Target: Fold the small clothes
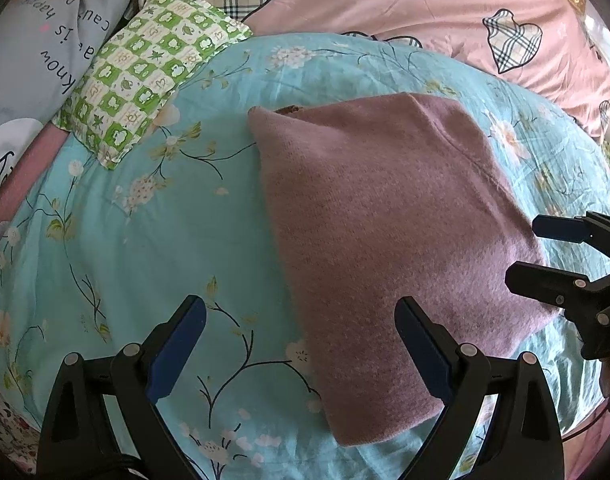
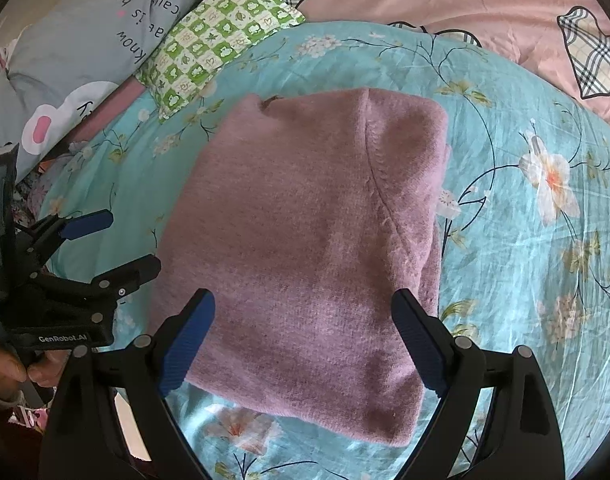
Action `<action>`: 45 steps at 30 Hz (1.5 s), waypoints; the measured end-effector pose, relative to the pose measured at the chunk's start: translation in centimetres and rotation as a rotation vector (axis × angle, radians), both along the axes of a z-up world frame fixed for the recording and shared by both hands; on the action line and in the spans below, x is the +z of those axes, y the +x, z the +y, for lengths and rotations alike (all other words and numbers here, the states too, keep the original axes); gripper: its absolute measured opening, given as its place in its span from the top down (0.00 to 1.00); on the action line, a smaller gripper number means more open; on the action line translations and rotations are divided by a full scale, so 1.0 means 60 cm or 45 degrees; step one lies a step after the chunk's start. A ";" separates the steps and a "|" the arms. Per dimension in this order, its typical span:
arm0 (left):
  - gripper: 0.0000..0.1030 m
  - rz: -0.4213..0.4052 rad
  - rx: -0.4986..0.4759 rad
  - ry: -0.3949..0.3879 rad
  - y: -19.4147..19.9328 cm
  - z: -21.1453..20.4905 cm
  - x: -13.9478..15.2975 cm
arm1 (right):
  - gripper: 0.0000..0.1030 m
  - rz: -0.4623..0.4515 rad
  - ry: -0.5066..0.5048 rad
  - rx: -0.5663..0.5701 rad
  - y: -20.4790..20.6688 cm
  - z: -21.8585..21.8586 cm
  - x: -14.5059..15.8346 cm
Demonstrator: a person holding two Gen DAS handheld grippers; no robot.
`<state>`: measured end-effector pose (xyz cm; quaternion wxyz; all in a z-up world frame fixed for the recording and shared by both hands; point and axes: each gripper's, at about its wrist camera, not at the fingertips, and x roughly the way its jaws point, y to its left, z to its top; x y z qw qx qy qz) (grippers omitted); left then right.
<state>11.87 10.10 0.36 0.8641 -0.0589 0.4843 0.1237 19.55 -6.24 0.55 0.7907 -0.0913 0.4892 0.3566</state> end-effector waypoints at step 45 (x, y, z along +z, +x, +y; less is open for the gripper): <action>0.07 -0.001 -0.011 0.011 0.004 -0.019 0.006 | 0.13 0.004 0.047 -0.016 0.011 -0.023 0.018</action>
